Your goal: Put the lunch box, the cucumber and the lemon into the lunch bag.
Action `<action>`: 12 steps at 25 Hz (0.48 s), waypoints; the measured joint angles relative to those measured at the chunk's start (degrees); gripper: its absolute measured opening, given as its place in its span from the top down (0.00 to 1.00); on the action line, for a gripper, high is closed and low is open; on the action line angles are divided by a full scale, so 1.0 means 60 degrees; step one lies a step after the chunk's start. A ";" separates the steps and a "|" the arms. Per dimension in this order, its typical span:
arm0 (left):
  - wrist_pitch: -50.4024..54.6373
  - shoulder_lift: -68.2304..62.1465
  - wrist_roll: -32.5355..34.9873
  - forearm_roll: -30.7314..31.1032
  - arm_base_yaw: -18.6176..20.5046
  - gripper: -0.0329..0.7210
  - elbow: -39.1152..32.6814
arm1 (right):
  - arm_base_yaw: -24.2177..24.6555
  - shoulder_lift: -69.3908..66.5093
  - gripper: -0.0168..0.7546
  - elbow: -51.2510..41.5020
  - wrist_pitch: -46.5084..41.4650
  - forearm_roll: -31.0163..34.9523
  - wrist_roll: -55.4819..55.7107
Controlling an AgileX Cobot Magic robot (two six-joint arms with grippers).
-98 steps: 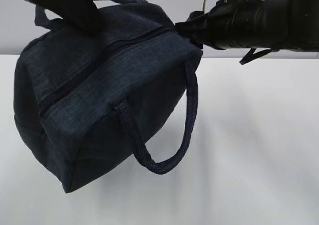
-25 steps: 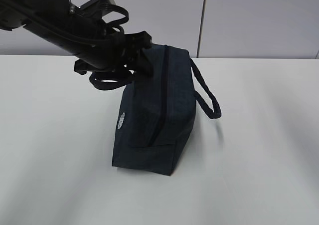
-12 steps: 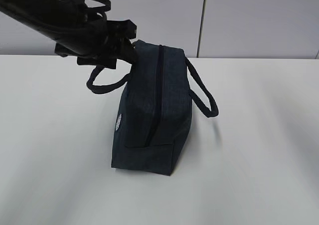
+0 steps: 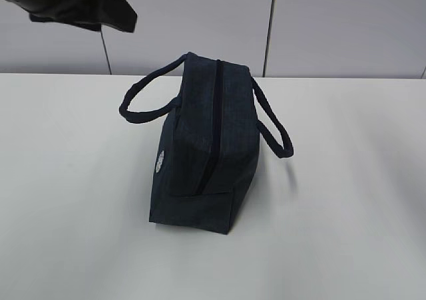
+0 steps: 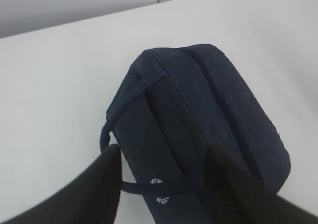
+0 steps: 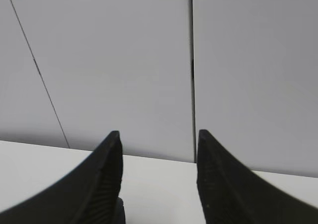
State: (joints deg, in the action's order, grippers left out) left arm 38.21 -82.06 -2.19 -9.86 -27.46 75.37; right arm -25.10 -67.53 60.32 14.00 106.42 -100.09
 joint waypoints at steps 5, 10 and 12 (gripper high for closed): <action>0.0809 0.1438 0.0000 0.0539 0.0000 0.47 0.0000 | 0.0000 0.1215 0.50 -0.0973 -0.1018 0.0000 0.0567; 0.1644 0.2912 0.0000 0.0999 0.0000 0.47 0.0000 | 0.0000 0.2104 0.50 -0.1207 -0.2195 -0.0062 0.1182; 0.2035 0.3449 0.0000 0.1176 0.0000 0.47 0.0000 | 0.0000 0.2351 0.50 -0.1164 -0.2895 -0.0110 0.1879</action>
State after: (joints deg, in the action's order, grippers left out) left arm 50.43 -61.37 -2.19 -2.81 -27.46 75.37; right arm -25.10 -53.42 53.33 -3.37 105.76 -88.82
